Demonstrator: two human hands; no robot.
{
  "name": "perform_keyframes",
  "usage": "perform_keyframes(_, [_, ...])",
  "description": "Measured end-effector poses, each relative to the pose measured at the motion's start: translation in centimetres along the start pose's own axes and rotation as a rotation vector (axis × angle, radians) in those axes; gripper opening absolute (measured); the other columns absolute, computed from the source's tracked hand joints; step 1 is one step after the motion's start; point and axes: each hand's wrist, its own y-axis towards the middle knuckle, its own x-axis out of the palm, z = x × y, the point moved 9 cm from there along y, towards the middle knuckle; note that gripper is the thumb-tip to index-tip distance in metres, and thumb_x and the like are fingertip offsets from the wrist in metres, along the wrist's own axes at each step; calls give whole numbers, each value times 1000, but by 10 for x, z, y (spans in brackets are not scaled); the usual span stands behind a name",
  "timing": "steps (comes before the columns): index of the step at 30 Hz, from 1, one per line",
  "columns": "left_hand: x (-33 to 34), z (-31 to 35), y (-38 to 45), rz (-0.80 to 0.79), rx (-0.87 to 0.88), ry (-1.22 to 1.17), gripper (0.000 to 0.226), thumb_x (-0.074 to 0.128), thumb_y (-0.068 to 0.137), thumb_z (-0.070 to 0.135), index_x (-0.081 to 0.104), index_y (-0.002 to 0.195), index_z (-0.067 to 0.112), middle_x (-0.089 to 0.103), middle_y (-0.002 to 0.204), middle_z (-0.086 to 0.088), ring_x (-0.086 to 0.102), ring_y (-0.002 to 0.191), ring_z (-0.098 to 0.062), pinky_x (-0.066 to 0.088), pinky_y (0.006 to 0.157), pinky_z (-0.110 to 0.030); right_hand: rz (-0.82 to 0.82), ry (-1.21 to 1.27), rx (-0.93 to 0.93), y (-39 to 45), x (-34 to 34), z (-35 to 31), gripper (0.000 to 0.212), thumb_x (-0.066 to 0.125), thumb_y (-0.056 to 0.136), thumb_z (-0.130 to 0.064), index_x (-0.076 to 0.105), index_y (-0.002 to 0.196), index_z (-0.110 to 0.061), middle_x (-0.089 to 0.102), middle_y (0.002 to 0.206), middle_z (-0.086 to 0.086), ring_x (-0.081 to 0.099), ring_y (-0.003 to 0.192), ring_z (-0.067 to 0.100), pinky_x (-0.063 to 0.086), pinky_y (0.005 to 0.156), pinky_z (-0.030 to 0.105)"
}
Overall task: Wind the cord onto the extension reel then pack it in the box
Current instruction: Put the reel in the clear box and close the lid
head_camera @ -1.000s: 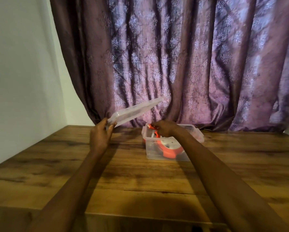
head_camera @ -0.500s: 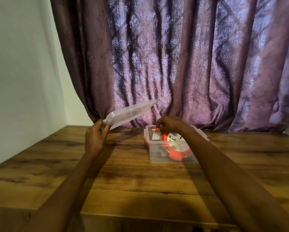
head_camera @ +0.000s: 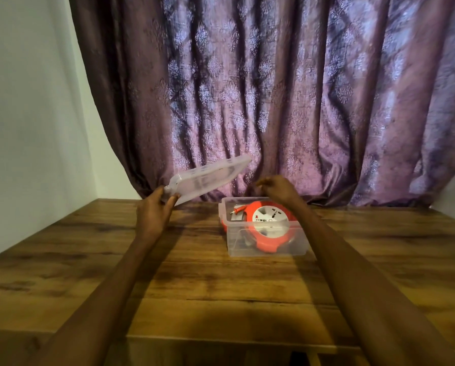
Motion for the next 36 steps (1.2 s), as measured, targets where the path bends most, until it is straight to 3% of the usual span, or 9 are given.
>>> perform_keyframes(6, [17,38,6,-43,16,-92,24,72,87,32,71,96,10,71,76,-8,60,66,-12,38,60,-24,176,259,-60,-19,-44,22,53,67,94,-22,51,144,-20,60,139,6,59,123,23,49,103,46])
perform_keyframes(11, [39,71,2,-103,102,-224,22,75,86,20,72,100,3,69,78,2,58,68,17,39,59,-1,285,369,-112,-41,-69,23,56,66,95,-18,46,148,-17,60,139,8,56,129,18,48,106,46])
perform_keyframes(15, [60,81,-5,-193,97,-310,19,74,85,22,72,102,13,73,87,6,66,78,0,51,66,-7,374,401,-111,-60,-87,37,38,64,97,-22,58,134,-20,66,126,-4,62,119,10,53,100,45])
perform_keyframes(18, [67,89,-6,-221,52,-434,20,75,84,21,65,98,32,73,84,15,69,79,6,49,65,-3,421,441,-110,-68,-99,44,30,66,95,-18,63,124,-18,68,111,-14,62,104,-12,54,96,38])
perform_keyframes(21, [68,96,-3,-219,11,-575,31,74,86,17,55,94,39,74,80,12,72,73,1,51,65,-7,495,502,-81,-74,-113,50,29,69,93,-16,65,121,-11,71,114,3,67,104,5,55,95,42])
perform_keyframes(25, [72,106,1,-239,-62,-712,5,61,96,19,60,100,22,69,80,-12,69,64,-26,59,61,-30,608,620,5,-75,-128,61,39,71,91,-23,67,127,-7,70,120,11,68,103,25,55,88,44])
perform_keyframes(28, [82,97,7,-234,-195,-683,11,58,98,19,64,99,10,67,80,-9,67,57,-13,59,51,-29,599,615,49,-68,-128,64,37,68,93,-29,70,122,-7,72,115,9,64,93,15,55,81,41])
perform_keyframes(32, [99,65,11,-328,-419,-434,29,54,97,18,67,77,2,65,70,-22,62,54,-28,60,63,-43,505,443,86,-62,-119,65,38,57,100,-29,64,69,-8,57,61,5,50,61,16,40,63,34])
perform_keyframes(36, [103,45,-4,-348,-483,-318,34,61,91,17,64,62,0,59,59,-20,51,47,-25,51,58,-40,279,208,249,-60,-92,85,36,56,92,-21,65,65,2,62,63,18,54,61,20,45,61,36])
